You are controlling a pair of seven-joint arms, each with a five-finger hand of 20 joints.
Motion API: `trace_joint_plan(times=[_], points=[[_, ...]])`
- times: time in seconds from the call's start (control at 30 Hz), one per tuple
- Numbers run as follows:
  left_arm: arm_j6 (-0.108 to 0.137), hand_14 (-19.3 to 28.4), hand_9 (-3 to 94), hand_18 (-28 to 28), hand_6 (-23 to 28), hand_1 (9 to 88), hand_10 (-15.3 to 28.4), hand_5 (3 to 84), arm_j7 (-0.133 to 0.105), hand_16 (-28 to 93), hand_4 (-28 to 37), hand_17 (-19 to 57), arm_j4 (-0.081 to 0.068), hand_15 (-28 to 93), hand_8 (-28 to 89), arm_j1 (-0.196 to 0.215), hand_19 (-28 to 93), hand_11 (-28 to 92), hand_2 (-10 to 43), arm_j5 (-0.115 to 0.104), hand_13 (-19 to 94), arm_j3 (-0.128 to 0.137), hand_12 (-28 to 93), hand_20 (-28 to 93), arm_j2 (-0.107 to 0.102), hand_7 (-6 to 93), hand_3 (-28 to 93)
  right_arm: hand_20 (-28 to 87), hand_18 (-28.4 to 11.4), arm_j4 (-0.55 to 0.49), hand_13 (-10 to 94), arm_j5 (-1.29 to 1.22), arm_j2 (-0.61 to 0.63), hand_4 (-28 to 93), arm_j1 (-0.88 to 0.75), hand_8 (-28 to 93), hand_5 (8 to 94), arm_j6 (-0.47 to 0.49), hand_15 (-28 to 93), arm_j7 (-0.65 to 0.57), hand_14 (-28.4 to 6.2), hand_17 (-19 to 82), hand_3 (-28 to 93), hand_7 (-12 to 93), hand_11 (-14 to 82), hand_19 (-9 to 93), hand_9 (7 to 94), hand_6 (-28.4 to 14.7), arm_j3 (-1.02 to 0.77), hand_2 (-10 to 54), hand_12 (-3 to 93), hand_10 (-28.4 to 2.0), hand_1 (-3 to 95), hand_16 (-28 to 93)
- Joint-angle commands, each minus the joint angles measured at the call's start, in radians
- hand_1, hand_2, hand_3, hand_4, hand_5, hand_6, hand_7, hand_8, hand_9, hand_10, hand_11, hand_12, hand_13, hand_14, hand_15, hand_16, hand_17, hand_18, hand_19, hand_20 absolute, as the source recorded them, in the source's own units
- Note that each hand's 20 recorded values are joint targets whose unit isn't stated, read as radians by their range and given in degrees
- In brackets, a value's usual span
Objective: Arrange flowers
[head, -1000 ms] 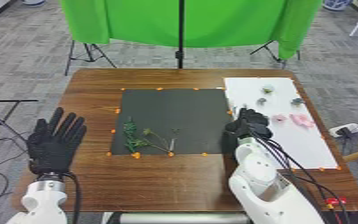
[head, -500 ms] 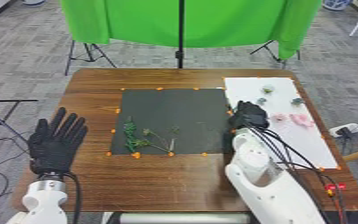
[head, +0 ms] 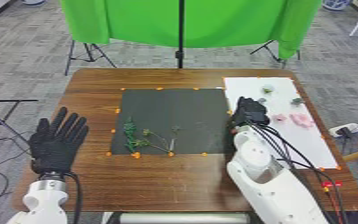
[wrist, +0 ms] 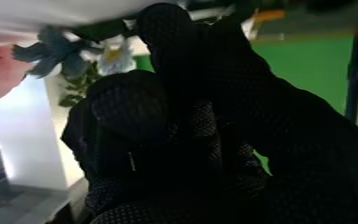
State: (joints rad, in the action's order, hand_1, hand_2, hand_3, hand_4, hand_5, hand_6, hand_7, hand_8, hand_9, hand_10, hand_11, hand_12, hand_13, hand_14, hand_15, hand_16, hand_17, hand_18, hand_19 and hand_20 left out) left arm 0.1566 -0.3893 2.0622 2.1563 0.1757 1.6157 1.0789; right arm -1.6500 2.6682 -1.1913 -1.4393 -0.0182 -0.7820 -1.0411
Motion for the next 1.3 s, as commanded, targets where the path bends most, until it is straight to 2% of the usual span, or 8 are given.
trace_joint_plan(times=[0.03,0.2,0.3,0.43,0.8,0.97,1.1,1.3], points=[[-0.005,15.7,26.9,12.3,9.6,27.2,16.0,34.0,-0.007,-3,-28.3,-8.9,0.002,17,-9,0.026,24,10,6.3,-0.007,18,0.001,8,8,0.007,7.3,77,63,-28.3,-0.094,82,-0.007,0.069,-27,-0.072,15,80.5,-0.113,57,0.027,-6.6,44,86,50,15.7,93,93.7,0.3,0.005,-9.5,38.9,-10.2,61.6,53],[-0.002,15.7,27.1,12.3,9.6,27.5,16.0,34.3,-0.011,-3,-28.3,-9.0,0.005,18,-9,0.028,24,11,6.4,-0.013,18,0.001,8,8,0.005,7.4,76,63,-28.4,-0.168,79,-0.051,0.077,-21,-0.061,14,76.1,0.047,62,0.002,-7.5,43,85,54,13.6,93,93.7,0.6,-0.012,-9.5,41.5,-8.9,56.4,49],[-0.001,15.7,27.2,12.3,9.6,26.8,16.0,34.4,-0.011,-3,-28.3,-8.9,0.006,18,-9,0.029,24,11,7.6,-0.010,18,0.000,8,8,0.005,7.4,76,67,-28.4,-0.177,75,-0.096,0.064,-19,-0.036,14,72.9,0.175,70,-0.025,-12.3,43,76,51,28.9,93,87.4,-2.6,-0.024,-9.5,27.9,-15.1,37.7,37],[0.004,15.6,27.3,12.3,9.6,25.9,15.9,34.5,-0.009,-3,-28.3,-8.9,0.007,18,-9,0.030,24,11,8.7,-0.009,19,0.001,8,8,0.003,7.3,76,72,-28.4,-0.120,70,-0.159,0.038,-19,0.039,-12,73.4,0.346,74,-0.059,-15.9,43,72,49,32.3,93,83.8,-5.9,-0.012,-5.5,25.6,-18.4,23.4,35],[0.011,15.5,27.4,12.3,9.4,24.8,15.6,34.4,0.010,-3,-28.3,-8.8,0.004,18,-9,0.021,24,11,9.5,0.033,19,-0.009,8,8,-0.004,7.2,76,77,-28.4,0.067,69,-0.166,-0.002,-24,0.193,-8,78.9,0.531,76,-0.114,-19.0,42,63,34,30.8,93,84.2,-7.7,0.065,0.3,25.7,-20.9,10.4,34],[-0.008,15.4,27.4,12.3,9.3,24.8,15.6,34.5,0.016,-3,-28.3,-8.8,0.003,17,-9,0.018,24,11,9.1,0.025,19,-0.005,8,7,-0.003,7.3,76,76,-28.4,0.122,70,-0.149,-0.021,-24,0.214,-6,79.6,0.625,75,-0.115,-18.1,42,72,28,29.9,93,84.2,-7.5,0.098,-9.0,25.3,-20.4,31.3,33],[-0.021,15.4,27.5,12.3,9.3,25.5,15.7,34.4,0.018,-3,-28.3,-8.8,0.003,17,-9,0.016,24,11,7.9,0.017,19,0.000,8,7,-0.006,7.3,76,74,-28.4,0.119,73,-0.111,-0.011,-28,0.180,14,80.9,0.607,69,-0.096,-14.8,43,72,21,20.9,93,87.4,-7.7,0.099,-9.5,32.6,-17.3,51.6,32],[-0.019,15.3,27.6,12.3,9.2,26.0,15.5,34.5,0.014,-3,-28.3,-8.8,0.003,17,-9,0.023,25,11,7.1,-0.001,19,0.006,8,7,-0.007,7.3,76,71,-28.4,0.097,80,-0.123,-0.004,-28,0.140,14,87.3,0.575,58,-0.097,-9.8,45,76,20,11.9,93,93.7,-4.9,0.077,-9.5,38.3,-13.1,60.8,42]])
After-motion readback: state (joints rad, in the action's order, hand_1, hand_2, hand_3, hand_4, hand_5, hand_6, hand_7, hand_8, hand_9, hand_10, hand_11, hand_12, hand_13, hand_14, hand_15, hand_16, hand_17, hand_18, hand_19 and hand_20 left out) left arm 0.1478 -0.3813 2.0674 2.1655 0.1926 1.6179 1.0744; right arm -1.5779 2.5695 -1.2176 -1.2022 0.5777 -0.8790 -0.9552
